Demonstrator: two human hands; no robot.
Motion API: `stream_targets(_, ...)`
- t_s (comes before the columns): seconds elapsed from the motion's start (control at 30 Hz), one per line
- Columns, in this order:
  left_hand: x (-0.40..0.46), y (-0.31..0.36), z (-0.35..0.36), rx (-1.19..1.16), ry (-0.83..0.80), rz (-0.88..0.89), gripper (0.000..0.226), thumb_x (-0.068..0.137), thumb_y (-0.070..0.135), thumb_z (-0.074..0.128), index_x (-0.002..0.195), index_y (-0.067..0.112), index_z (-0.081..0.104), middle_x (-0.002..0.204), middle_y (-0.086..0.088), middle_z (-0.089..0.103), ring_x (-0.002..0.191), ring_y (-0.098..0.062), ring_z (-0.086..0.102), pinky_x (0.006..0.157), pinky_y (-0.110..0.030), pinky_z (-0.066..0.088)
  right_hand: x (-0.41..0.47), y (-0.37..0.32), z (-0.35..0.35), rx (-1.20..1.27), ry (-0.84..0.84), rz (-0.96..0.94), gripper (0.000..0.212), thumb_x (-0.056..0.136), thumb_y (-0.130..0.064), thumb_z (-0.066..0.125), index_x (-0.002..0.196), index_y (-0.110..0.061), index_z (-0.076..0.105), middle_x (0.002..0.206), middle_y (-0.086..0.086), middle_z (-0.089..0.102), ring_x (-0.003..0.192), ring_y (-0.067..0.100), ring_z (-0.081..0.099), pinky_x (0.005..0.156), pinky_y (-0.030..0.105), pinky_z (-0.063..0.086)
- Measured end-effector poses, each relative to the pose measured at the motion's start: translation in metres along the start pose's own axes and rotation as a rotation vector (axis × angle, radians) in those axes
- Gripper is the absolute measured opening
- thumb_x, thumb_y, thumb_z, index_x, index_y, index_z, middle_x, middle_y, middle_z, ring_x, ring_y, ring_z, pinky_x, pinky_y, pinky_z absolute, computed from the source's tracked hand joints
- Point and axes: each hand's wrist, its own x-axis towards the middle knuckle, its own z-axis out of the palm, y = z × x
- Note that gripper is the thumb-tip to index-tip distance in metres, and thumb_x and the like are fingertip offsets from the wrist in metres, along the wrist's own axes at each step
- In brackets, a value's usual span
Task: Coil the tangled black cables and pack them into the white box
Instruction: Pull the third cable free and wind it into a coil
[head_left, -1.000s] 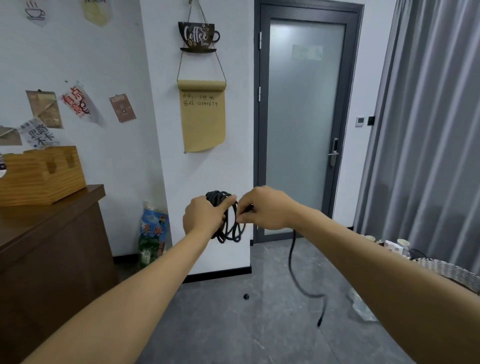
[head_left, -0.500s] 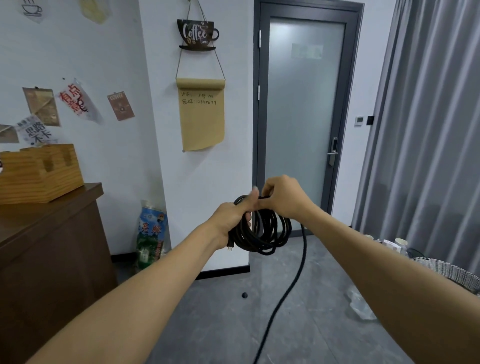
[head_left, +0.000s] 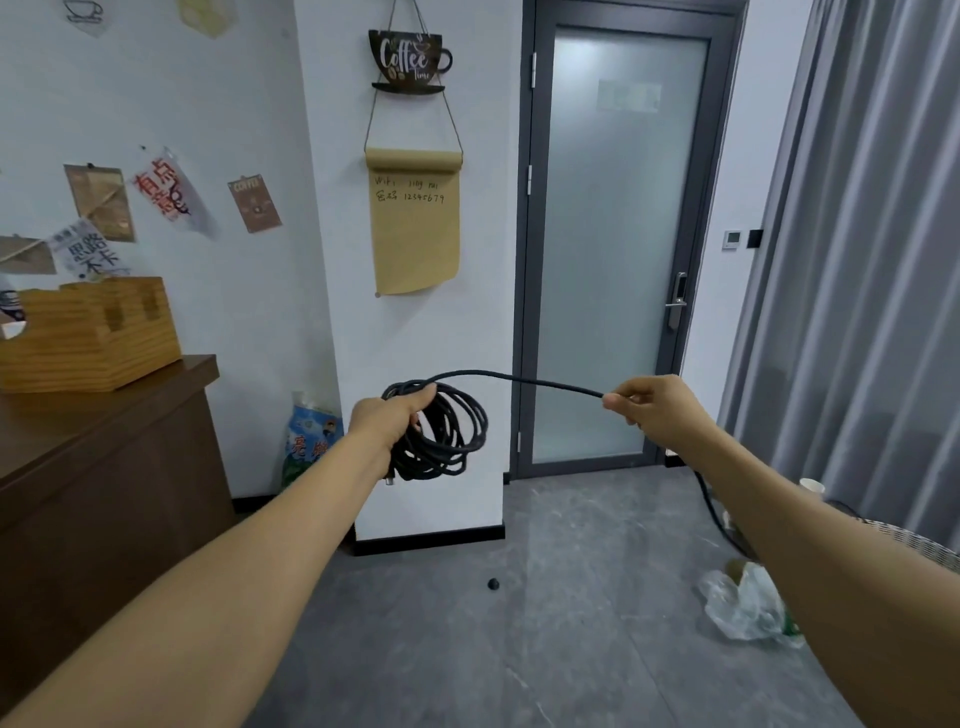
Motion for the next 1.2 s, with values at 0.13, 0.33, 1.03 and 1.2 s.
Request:
stream_targets(0.13,0.011,0.003,-0.024,-0.042,0.166,0.023,0.036,0.077,0.032,0.077,0.069,0.006,0.054,0.069,-0.005,0.055,0.060,-0.020,0.052,0.066,-0.032,0.046,0.002,0.016,-0.010,-0.033,0.110,0.019,0.017,0.088,-0.023,0.064,0.095,-0.010,0.073,0.077,0.002,0.064,0.069,0.014,0.056,0.073,0.030,0.049)
stream_targets(0.33,0.009,0.008,-0.014,0.225,0.332,0.198,0.041,0.078,0.043,0.073,0.066,0.006,0.060,0.064,-0.002,0.060,0.056,-0.018,0.054,0.052,-0.027,0.040,-0.005,-0.033,0.011,-0.722,0.037,-0.228,0.022,0.091,-0.024,0.052,0.094,-0.029,0.073,0.094,-0.006,0.072,0.085,0.021,0.064,0.063,0.025,0.045)
stream_targets(1.03,-0.035,-0.002,0.040,0.221,-0.348,0.224,0.069,0.073,0.077,0.043,0.071,0.011,0.061,0.060,0.000,0.051,0.053,-0.015,0.045,0.052,-0.024,0.034,-0.014,-0.074,0.051,0.033,-0.346,-0.378,0.010,0.085,-0.025,0.067,0.079,-0.021,0.073,0.089,0.021,0.068,0.085,0.040,0.061,0.087,0.048,0.049)
stream_targets(1.2,-0.029,-0.003,0.042,0.304,-0.487,0.324,0.038,0.069,0.044,0.078,0.066,0.014,0.056,0.045,0.010,0.047,0.047,-0.011,0.044,0.051,-0.022,0.035,-0.010,-0.073,0.049,0.061,-0.287,-0.301,0.013,0.084,-0.021,0.068,0.074,-0.013,0.067,0.072,0.006,0.067,0.069,0.013,0.058,0.074,0.033,0.051)
